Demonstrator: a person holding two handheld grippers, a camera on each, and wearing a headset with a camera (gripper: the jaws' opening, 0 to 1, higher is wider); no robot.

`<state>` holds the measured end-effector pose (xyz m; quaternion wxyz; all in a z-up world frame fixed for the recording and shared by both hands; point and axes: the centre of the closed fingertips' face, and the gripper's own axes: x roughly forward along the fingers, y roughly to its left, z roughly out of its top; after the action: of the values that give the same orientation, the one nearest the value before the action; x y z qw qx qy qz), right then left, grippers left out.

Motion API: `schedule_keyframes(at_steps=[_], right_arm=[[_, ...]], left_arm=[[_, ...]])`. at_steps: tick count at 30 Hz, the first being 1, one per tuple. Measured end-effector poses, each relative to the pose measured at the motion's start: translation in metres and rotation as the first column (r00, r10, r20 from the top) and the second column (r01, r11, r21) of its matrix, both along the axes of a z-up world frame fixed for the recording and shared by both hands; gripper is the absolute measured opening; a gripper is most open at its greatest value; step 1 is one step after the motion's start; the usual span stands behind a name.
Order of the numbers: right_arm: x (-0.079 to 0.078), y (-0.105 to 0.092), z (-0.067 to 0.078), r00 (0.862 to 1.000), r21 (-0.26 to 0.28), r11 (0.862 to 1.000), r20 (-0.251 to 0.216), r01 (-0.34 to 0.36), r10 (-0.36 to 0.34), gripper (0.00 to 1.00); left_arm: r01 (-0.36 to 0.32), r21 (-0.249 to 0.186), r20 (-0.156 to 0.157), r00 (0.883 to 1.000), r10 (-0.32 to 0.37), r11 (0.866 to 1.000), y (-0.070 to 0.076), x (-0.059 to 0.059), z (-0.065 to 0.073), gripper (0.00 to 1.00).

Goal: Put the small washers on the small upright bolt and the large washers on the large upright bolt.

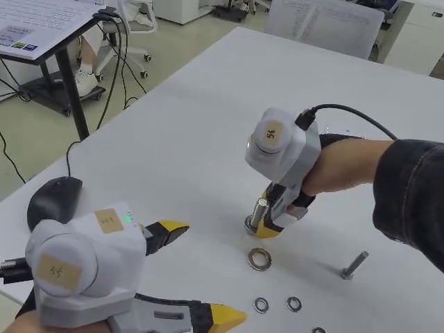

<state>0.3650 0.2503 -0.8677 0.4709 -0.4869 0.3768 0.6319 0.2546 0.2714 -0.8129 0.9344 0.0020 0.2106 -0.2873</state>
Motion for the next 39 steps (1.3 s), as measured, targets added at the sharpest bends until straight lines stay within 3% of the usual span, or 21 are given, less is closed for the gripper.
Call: schedule_keyframes(at_steps=[11, 19, 29, 39], right_arm=[[0.004, -0.016, 0.004, 0.999, 0.000, 0.999, -0.009, 0.045, -0.045, 0.31], [-0.002, -0.028, 0.009, 0.997, 0.004, 0.998, -0.013, 0.070, -0.070, 0.30], [-0.010, -0.041, 0.003, 0.997, -0.013, 0.997, -0.026, 0.079, -0.079, 0.30], [-0.016, -0.044, 0.006, 0.997, -0.008, 0.997, -0.023, 0.074, -0.074, 0.30]], left_arm=[[0.008, 0.001, 0.001, 1.000, -0.008, 1.000, -0.002, 0.002, 0.000, 0.82], [0.019, 0.002, 0.006, 1.000, -0.019, 1.000, -0.005, 0.003, 0.002, 0.82], [0.026, 0.002, 0.007, 1.000, -0.026, 1.000, -0.007, 0.003, 0.002, 0.82], [0.028, 0.004, 0.010, 1.000, -0.028, 1.000, -0.007, 0.003, 0.004, 0.82]])
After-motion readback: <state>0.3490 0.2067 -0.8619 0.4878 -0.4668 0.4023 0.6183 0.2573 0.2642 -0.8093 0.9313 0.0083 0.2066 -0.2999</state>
